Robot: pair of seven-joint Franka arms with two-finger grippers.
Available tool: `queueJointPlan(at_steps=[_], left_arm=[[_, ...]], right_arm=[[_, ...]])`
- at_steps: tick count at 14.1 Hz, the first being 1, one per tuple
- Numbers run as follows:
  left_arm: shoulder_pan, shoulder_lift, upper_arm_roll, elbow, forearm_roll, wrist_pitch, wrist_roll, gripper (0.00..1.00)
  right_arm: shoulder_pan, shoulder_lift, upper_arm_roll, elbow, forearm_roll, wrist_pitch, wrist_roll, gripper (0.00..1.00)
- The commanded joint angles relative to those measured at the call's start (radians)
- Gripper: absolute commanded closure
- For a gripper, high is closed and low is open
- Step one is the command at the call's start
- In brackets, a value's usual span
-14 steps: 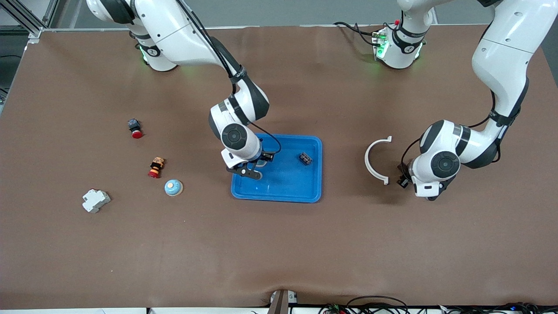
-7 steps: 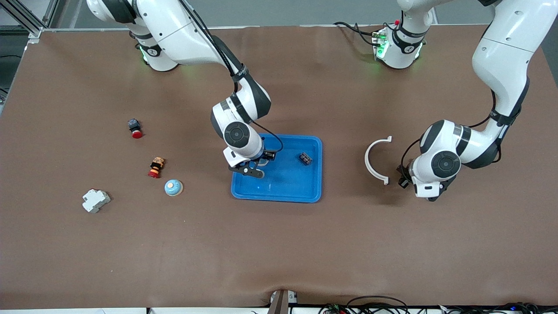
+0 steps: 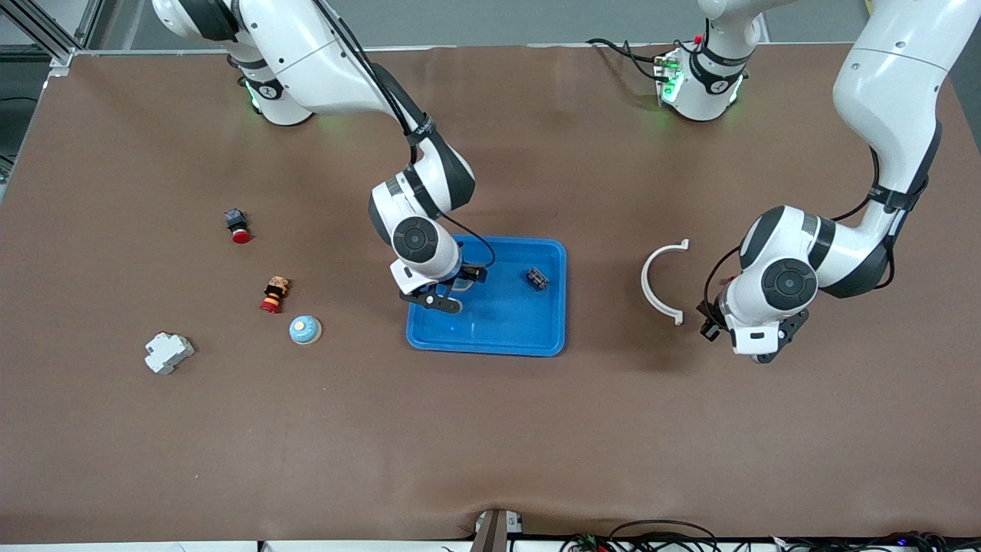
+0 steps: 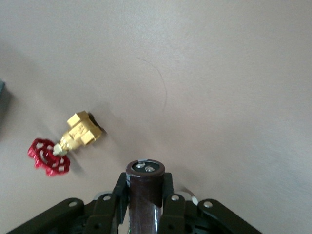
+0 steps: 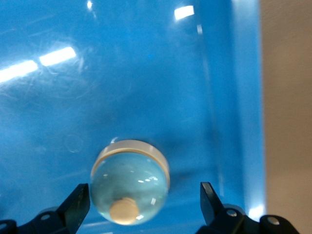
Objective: Place electrolytic capacitor and blue bell in tray
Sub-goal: 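Release the bell in the tray while the left gripper carries the capacitor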
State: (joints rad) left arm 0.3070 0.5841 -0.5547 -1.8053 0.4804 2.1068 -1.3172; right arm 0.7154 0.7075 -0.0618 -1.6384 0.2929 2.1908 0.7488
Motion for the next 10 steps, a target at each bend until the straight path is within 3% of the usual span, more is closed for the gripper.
queueJointPlan(at_steps=[1,5,9,10], left_arm=[[-0.012,-0.007,-0.053,0.061,0.0,-0.076,-0.077,1.0],[-0.109,0.037,-0.076,0.165,-0.094,-0.085,-0.221,1.0],[-0.207,0.088,-0.076,0.241,-0.106,-0.087,-0.31,1.0],[-0.242,0.106,-0.076,0.265,-0.105,-0.084,-0.338,1.0]], right_arm=[[-0.083,-0.087,-0.001,-0.008,0.006,-0.101,-0.131,0.0],[-0.267,-0.163,-0.001,0.002,-0.026,-0.258,-0.405,0.0],[-0.373,-0.165,0.0,0.002,-0.28,-0.257,-0.505,0.0],[-0.398,-0.163,0.002,0.0,-0.29,-0.243,-0.531,0.0]])
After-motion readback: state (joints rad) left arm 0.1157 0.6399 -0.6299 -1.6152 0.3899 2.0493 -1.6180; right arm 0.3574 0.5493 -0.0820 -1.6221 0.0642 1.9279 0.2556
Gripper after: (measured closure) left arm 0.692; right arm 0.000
